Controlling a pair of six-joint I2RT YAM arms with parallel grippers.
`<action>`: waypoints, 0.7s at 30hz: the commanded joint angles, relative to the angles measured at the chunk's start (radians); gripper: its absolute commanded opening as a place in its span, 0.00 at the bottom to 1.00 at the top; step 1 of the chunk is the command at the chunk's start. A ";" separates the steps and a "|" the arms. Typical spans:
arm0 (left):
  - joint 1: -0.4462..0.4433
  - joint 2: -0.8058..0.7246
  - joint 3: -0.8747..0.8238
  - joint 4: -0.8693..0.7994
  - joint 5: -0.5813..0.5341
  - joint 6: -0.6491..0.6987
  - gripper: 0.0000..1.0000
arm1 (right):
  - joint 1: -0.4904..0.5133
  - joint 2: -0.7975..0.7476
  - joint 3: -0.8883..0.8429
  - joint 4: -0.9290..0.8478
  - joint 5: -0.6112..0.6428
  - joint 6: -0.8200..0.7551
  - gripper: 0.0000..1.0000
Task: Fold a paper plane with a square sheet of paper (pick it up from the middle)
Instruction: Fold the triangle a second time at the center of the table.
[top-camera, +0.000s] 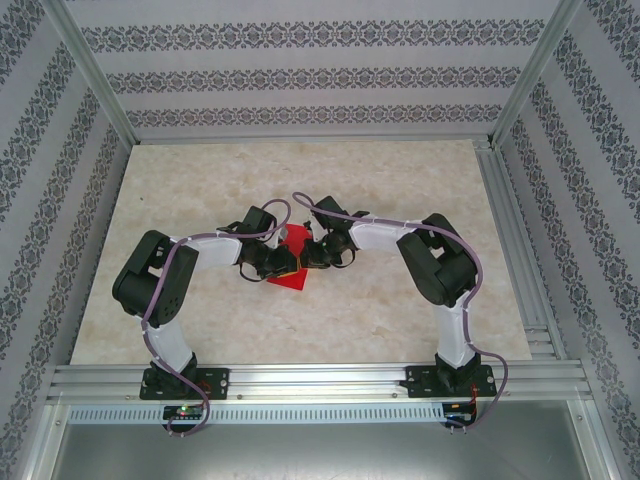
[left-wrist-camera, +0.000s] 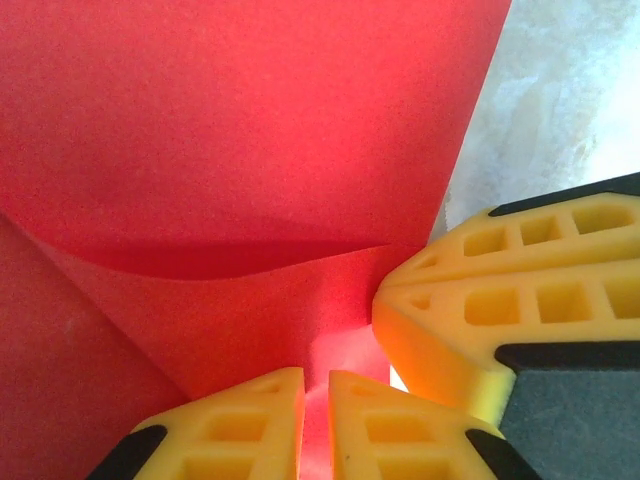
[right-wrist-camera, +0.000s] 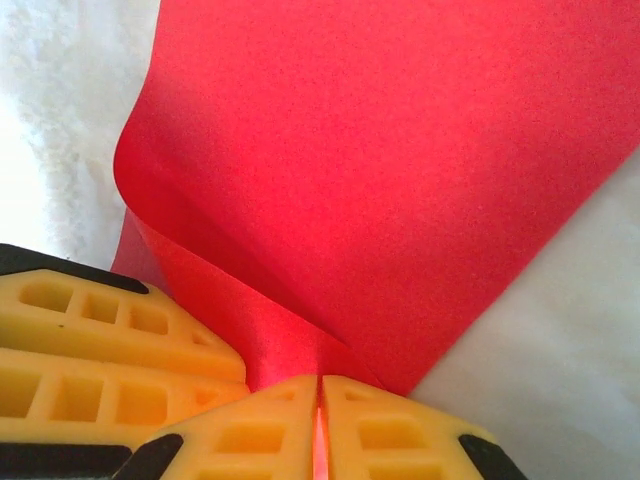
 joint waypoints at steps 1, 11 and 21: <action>-0.016 -0.020 0.010 -0.011 -0.020 -0.007 0.17 | -0.003 0.035 -0.005 -0.053 0.071 -0.011 0.11; -0.007 -0.070 0.003 0.057 -0.097 -0.050 0.19 | -0.009 0.058 -0.005 -0.112 0.146 -0.053 0.11; -0.002 0.000 0.026 -0.039 -0.228 -0.037 0.18 | -0.008 0.072 -0.008 -0.129 0.170 -0.067 0.11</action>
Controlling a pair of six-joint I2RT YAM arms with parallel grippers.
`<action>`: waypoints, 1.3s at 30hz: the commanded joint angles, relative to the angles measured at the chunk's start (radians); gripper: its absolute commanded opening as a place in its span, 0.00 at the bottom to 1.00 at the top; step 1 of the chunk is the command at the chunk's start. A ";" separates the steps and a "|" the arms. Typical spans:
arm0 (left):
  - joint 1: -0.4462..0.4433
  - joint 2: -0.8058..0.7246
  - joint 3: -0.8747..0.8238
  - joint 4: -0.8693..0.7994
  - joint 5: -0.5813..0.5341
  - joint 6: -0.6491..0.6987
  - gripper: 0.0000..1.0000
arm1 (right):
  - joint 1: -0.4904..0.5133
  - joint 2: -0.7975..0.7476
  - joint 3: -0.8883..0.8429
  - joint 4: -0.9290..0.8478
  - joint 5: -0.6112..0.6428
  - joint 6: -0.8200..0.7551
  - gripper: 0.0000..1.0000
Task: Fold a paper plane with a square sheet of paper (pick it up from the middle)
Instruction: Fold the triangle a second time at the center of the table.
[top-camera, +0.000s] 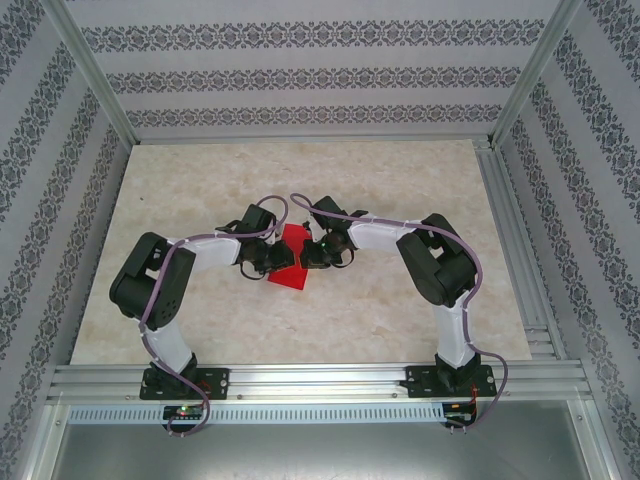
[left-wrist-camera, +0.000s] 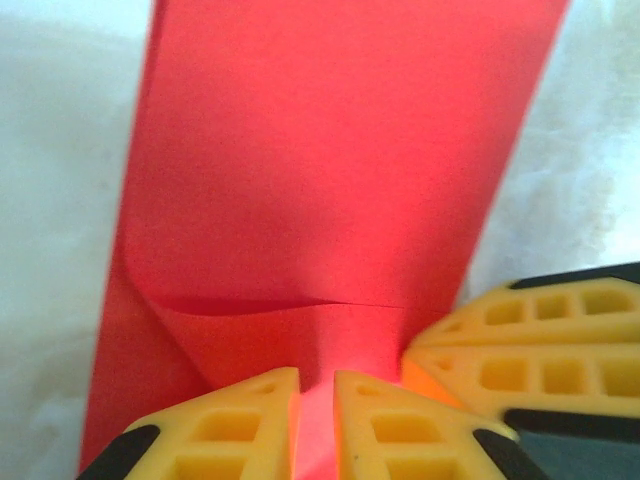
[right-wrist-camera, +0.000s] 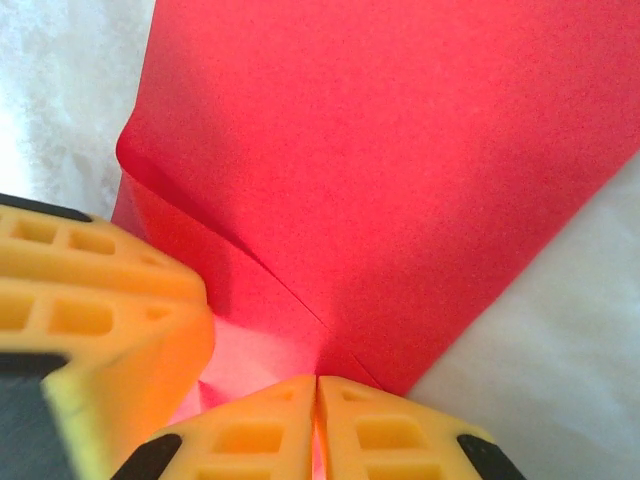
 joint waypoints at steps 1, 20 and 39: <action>-0.001 0.019 0.026 -0.069 -0.101 0.005 0.18 | -0.008 0.068 -0.021 -0.105 0.146 -0.031 0.11; 0.025 0.046 0.086 -0.085 -0.090 0.024 0.20 | -0.010 0.094 -0.020 -0.129 0.174 -0.050 0.11; 0.032 0.006 0.118 -0.130 -0.143 0.055 0.20 | -0.012 0.100 -0.035 -0.110 0.153 -0.041 0.11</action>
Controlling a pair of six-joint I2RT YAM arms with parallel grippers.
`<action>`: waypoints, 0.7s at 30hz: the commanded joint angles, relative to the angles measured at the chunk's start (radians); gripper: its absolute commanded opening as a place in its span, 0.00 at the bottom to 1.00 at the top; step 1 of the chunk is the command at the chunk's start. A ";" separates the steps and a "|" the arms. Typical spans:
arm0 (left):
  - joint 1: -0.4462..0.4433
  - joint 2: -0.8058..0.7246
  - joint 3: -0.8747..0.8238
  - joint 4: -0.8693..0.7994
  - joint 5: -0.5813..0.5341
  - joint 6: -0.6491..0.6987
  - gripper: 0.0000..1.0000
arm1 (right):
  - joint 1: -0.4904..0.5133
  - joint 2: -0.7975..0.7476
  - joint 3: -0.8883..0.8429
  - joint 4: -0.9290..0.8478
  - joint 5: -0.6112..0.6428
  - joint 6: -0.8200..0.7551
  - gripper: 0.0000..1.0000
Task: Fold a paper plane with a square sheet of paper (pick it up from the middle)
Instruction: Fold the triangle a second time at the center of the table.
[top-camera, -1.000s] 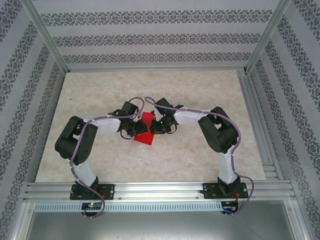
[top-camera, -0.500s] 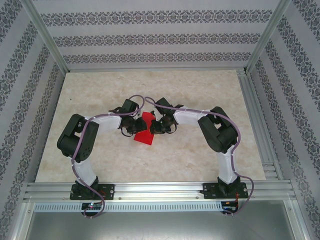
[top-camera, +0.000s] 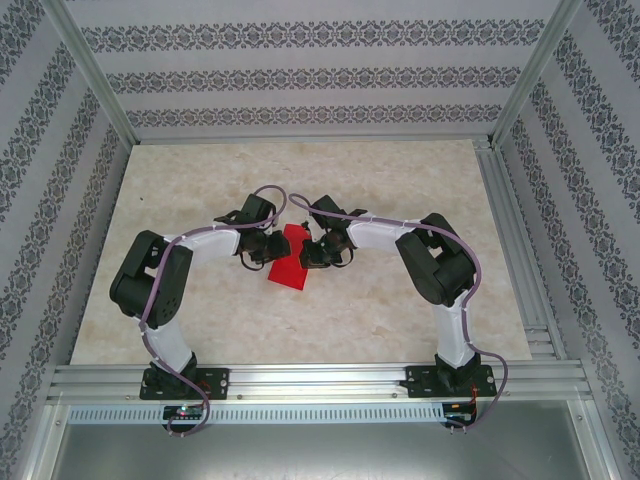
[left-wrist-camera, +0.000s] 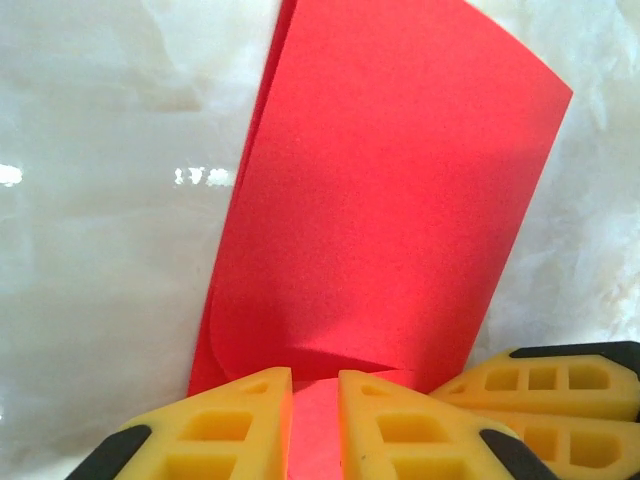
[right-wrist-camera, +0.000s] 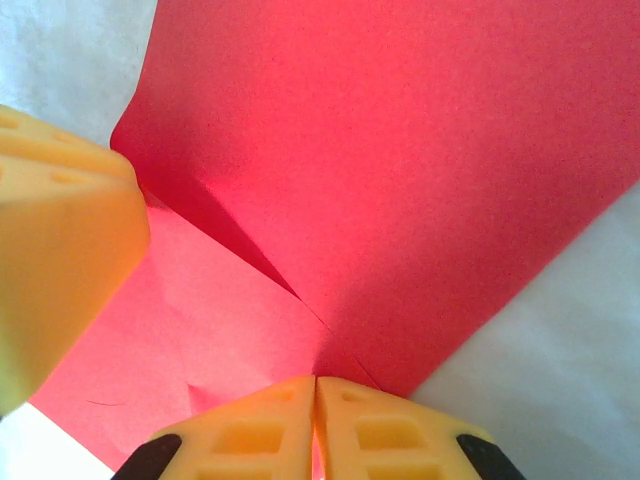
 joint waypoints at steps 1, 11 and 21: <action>0.010 0.014 0.023 -0.033 -0.040 0.020 0.19 | -0.011 0.090 -0.052 -0.088 0.149 -0.015 0.11; 0.010 0.050 0.024 -0.082 -0.106 0.032 0.18 | -0.012 0.089 -0.054 -0.088 0.150 -0.014 0.11; 0.010 -0.080 0.006 0.011 -0.007 0.013 0.20 | -0.014 0.088 -0.053 -0.082 0.141 -0.012 0.11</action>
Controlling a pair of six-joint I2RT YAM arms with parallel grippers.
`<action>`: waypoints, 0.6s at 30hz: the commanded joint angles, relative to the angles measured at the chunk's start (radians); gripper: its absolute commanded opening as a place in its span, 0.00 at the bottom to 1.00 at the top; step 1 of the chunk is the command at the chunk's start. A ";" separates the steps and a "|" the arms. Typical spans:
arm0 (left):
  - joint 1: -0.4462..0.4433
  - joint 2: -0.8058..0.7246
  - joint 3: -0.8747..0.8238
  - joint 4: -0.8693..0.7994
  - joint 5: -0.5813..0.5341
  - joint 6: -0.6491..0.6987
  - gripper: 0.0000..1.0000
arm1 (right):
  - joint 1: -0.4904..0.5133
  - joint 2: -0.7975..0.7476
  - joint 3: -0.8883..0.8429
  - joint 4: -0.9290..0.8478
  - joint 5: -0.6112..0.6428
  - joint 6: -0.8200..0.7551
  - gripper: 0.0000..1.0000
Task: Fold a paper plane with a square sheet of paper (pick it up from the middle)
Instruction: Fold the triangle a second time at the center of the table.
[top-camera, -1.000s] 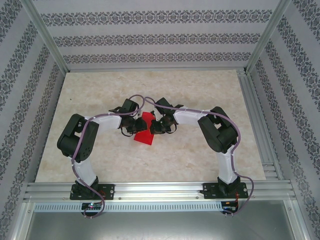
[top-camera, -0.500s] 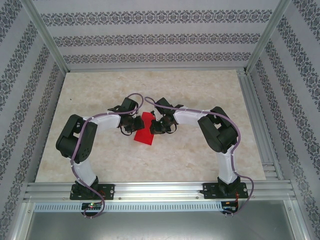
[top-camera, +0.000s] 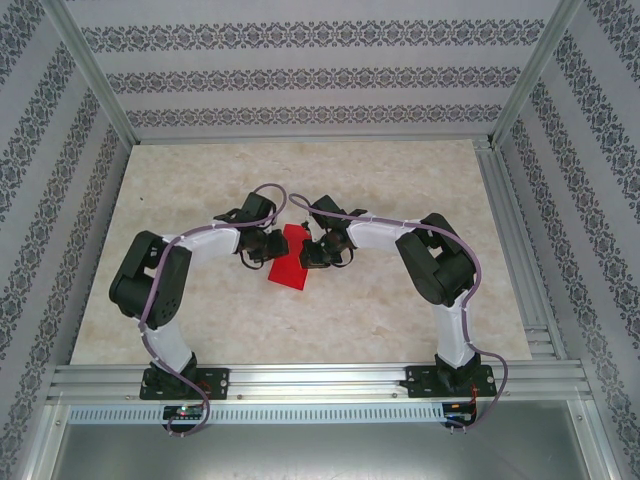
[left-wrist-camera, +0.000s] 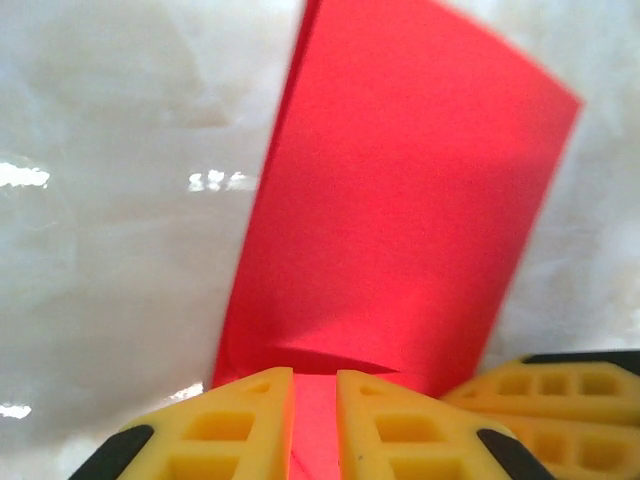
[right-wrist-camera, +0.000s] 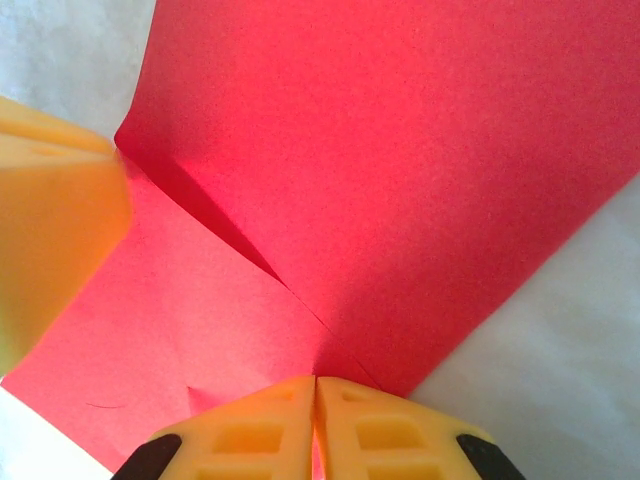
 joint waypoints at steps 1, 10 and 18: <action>0.010 -0.057 -0.016 0.043 0.020 0.004 0.20 | -0.012 0.088 -0.051 -0.082 0.140 -0.012 0.11; 0.002 0.021 -0.063 0.086 0.109 -0.005 0.19 | -0.014 0.087 -0.052 -0.079 0.137 -0.011 0.11; 0.002 0.076 -0.060 0.036 0.047 -0.016 0.16 | -0.021 0.050 -0.025 -0.070 0.089 -0.001 0.11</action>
